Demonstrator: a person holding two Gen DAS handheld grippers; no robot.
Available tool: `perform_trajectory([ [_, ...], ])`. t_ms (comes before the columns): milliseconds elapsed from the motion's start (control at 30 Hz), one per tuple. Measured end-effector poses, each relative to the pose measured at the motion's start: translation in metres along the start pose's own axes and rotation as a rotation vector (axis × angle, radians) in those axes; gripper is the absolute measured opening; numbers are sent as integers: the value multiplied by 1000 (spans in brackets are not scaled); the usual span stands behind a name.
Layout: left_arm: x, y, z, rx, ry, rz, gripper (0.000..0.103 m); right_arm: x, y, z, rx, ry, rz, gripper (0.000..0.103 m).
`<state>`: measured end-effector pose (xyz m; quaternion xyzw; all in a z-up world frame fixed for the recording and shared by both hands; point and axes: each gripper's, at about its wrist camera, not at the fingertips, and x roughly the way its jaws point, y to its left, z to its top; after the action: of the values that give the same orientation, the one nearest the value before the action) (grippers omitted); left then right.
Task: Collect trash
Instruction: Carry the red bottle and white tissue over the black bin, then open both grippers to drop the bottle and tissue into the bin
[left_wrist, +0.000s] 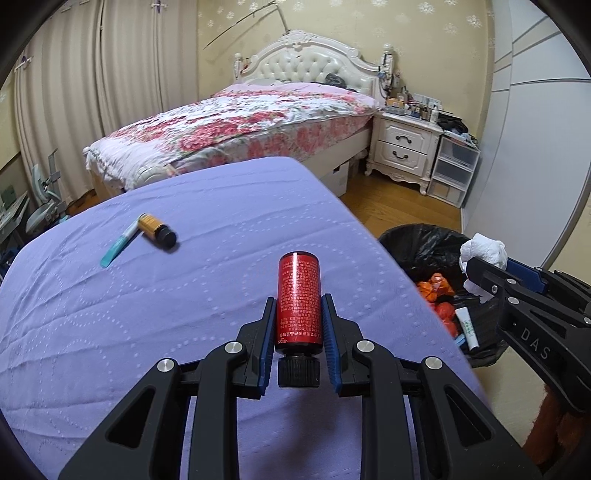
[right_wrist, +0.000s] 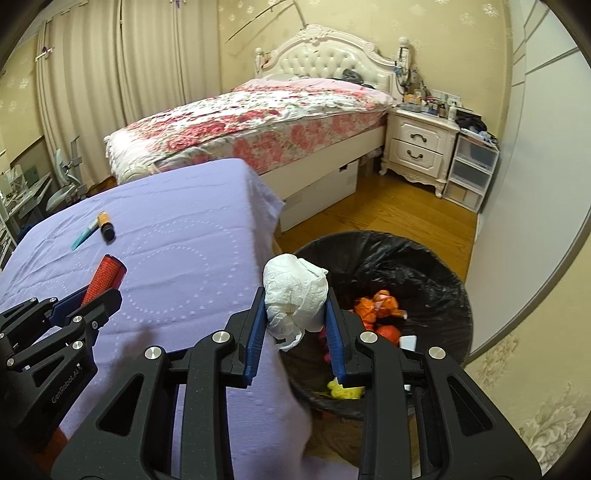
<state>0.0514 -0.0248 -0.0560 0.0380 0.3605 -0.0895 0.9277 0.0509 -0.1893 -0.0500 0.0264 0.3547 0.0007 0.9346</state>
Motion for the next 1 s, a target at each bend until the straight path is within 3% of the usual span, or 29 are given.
perform_trajectory([
  [467,20,-63,24,88,-33,-59,25,0,-55,3,69,-31,-116,29],
  [1000,50,-92,35,118,-5,-54,25,15,-76,4,114,-29,-163,30],
])
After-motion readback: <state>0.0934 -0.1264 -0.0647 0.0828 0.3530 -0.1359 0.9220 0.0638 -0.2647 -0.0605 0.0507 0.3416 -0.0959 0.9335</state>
